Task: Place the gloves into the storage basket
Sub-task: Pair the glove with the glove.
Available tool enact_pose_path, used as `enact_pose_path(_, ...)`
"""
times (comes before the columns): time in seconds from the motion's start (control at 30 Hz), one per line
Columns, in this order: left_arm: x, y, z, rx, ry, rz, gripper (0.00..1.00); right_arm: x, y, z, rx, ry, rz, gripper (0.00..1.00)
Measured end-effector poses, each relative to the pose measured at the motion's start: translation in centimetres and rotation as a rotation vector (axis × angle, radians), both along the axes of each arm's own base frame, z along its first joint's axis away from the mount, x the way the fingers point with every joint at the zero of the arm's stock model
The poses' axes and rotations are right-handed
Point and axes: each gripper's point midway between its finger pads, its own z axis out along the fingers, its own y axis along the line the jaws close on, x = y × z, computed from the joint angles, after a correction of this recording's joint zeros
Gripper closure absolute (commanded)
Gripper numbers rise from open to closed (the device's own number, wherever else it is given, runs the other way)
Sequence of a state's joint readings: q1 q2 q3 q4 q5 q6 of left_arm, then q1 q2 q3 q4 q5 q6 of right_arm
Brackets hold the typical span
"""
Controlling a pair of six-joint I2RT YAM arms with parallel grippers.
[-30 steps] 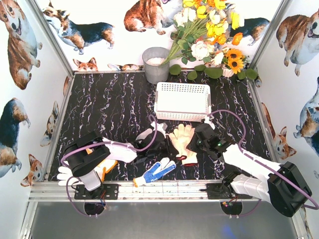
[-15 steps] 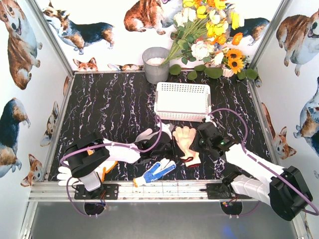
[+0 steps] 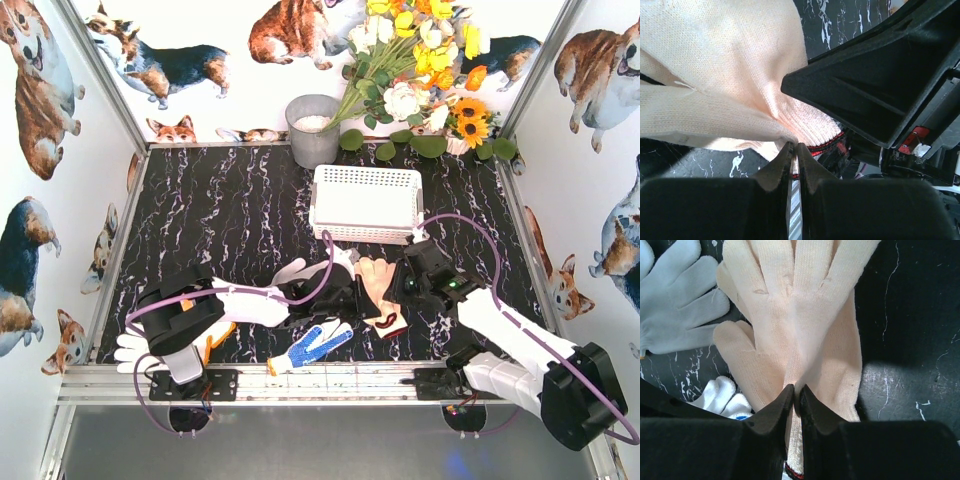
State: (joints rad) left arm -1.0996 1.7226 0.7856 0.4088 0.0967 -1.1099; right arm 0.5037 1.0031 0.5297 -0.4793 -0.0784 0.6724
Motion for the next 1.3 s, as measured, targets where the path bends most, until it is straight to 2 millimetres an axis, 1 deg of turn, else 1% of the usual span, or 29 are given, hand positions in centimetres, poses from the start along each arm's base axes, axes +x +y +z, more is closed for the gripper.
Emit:
enact_pose_path(0.2,-0.6,-0.1,-0.4,0.015,0.021,-0.016,1.00,-0.5,0.0,-0.7,-0.013,0.030,0.028,0.85)
enact_pose_path(0.37,-0.9,-0.9,-0.7,0.018,0.043,-0.042,1.00,-0.7,-0.1,-1.3,-0.031,0.053,0.034,0.84)
enact_pose_path(0.47,-1.2,-1.3,-1.0,0.020,0.053,-0.058,1.00,-0.7,-0.2,-1.4,-0.036,0.056,0.039,0.84)
enact_pose_path(0.63,-1.6,-1.5,-2.0,0.035,0.081,-0.076,1.00,-0.8,-0.2,-1.6,-0.042,0.062,0.041,0.84)
enact_pose_path(0.87,-1.9,-1.7,-2.7,0.041,0.105,-0.089,1.00,-0.8,-0.2,-1.7,-0.043,0.064,0.041,0.84)
enact_pose_path(0.93,-1.9,-1.8,-2.7,0.043,0.110,-0.089,1.00,-0.8,-0.2,-1.7,-0.043,0.064,0.041,0.82)
enact_pose_path(1.0,-1.9,-1.9,-2.6,0.040,0.111,-0.090,1.00,-0.8,-0.2,-1.7,-0.043,0.064,0.041,0.77)
enact_pose_path(1.13,-1.9,-1.9,-2.6,0.040,0.116,-0.090,0.92,-0.8,-0.3,-1.6,-0.044,0.062,0.041,0.66)
enact_pose_path(1.17,-1.9,-1.9,-2.6,0.041,0.116,-0.090,0.88,-0.8,-0.3,-1.6,-0.043,0.061,0.041,0.63)
enact_pose_path(1.2,-1.9,-1.9,-2.6,0.041,0.116,-0.090,0.82,-0.8,-0.3,-1.5,-0.044,0.059,0.040,0.61)
enact_pose_path(1.23,-1.9,-1.9,-2.6,0.042,0.118,-0.090,0.78,-0.9,-0.4,-1.4,-0.045,0.055,0.041,0.59)
enact_pose_path(1.3,-1.9,-1.9,-2.5,0.040,0.117,-0.088,0.66,-1.1,-0.7,-1.1,-0.051,0.051,0.036,0.54)
